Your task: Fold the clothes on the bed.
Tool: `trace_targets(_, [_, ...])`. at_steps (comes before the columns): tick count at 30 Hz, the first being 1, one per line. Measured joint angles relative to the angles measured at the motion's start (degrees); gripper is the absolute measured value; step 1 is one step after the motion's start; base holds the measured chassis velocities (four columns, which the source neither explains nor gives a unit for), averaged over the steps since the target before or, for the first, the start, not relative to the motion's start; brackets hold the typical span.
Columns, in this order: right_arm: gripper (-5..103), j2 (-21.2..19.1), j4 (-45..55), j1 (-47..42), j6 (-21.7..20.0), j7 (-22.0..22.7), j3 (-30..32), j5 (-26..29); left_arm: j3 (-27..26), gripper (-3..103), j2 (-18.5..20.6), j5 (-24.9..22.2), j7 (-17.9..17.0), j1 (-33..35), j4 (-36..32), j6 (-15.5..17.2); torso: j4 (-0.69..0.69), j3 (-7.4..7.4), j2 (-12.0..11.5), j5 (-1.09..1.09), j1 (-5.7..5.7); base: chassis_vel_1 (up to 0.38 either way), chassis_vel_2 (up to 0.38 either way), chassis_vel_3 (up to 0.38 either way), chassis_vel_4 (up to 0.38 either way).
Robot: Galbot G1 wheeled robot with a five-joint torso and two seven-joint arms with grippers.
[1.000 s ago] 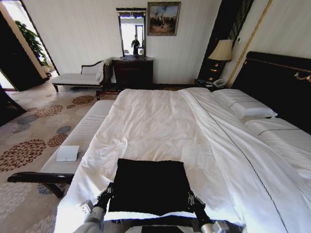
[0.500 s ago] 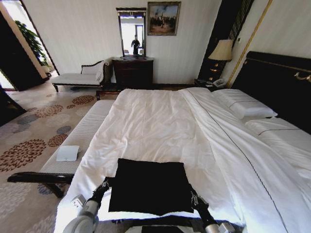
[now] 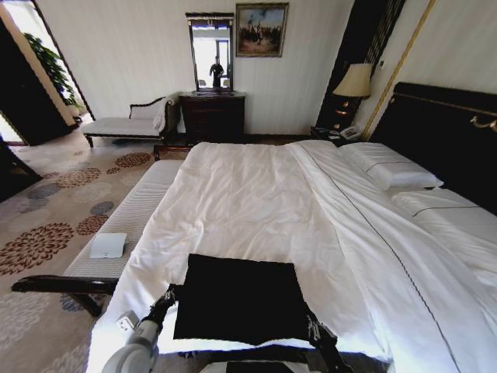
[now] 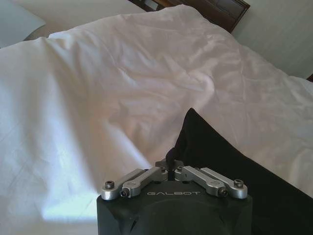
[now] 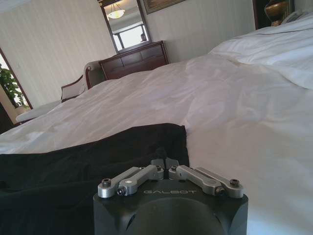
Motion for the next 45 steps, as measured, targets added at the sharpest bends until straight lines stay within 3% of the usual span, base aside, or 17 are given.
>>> trace_targets(14, [0,-0.7,2.6,-4.7,0.1,1.2,0.2,-2.9,0.3,1,0.5,-0.2,0.2,-1.2,1.6,-0.3,0.0,0.0,0.0,-0.01,0.0,0.0,0.0,0.0,0.0])
trace_targets(28, [0,-0.3,-0.4,-1.7,0.3,1.2,0.9,-3.0,1.0,1,1.0,-0.1,1.5,0.4,0.2,0.0,0.0,0.0,0.0,-0.01,0.0,0.0,0.0,0.0,0.0])
trace_targets(30, [10,-0.3,-0.2,-1.7,0.4,1.2,1.1,-3.0,1.0,1,1.0,0.4,1.4,1.6,-1.1,0.1,-0.01,0.0,0.0,-0.01,0.0,0.0,0.0,0.0,0.0])
trace_targets(33, [16,-0.3,0.4,-1.8,0.6,1.3,1.4,-3.0,0.9,-2,1.0,1.3,1.2,3.0,-2.8,0.1,-0.01,0.0,0.0,-0.01,0.0,0.0,0.0,0.0,0.0])
trace_targets(36, [32,-0.2,2.6,-1.9,1.1,1.7,2.7,-3.4,0.2,13,0.9,2.8,1.3,5.2,-5.8,-0.4,0.0,0.0,0.0,-0.01,0.0,0.0,0.0,0.0,0.0])
trace_targets(40, [43,0.1,4.9,-1.3,1.2,2.9,4.2,-3.1,-1.4,24,1.3,2.9,2.5,5.5,-7.1,-1.6,0.0,0.0,0.0,-0.01,0.0,0.0,0.0,0.0,0.0])
trace_targets(41, [48,0.1,5.3,-1.1,1.2,3.1,4.6,-2.9,-1.8,24,1.4,2.7,3.0,5.4,-7.3,-2.0,0.0,0.0,0.0,-0.01,0.0,0.0,0.0,0.0,0.0])
trace_targets(42, [55,0.3,5.8,-0.3,1.1,3.4,5.3,-2.5,-2.8,34,1.6,1.6,4.3,4.6,-7.6,-2.8,0.0,0.0,0.0,-0.02,0.0,0.0,0.0,0.0,0.0])
trace_targets(43, [55,0.3,5.8,-0.3,1.1,3.4,5.3,-2.5,-2.8,34,1.6,1.6,4.3,4.6,-7.6,-2.8,0.0,0.0,0.0,-0.02,0.0,0.0,0.0,0.0,0.0])
trace_targets(45, [65,0.6,5.8,1.5,0.7,4.0,6.1,-2.3,-3.3,40,1.5,-1.1,5.7,1.8,-7.6,-3.5,0.01,0.0,0.0,-0.01,0.0,0.0,0.0,0.0,0.0])
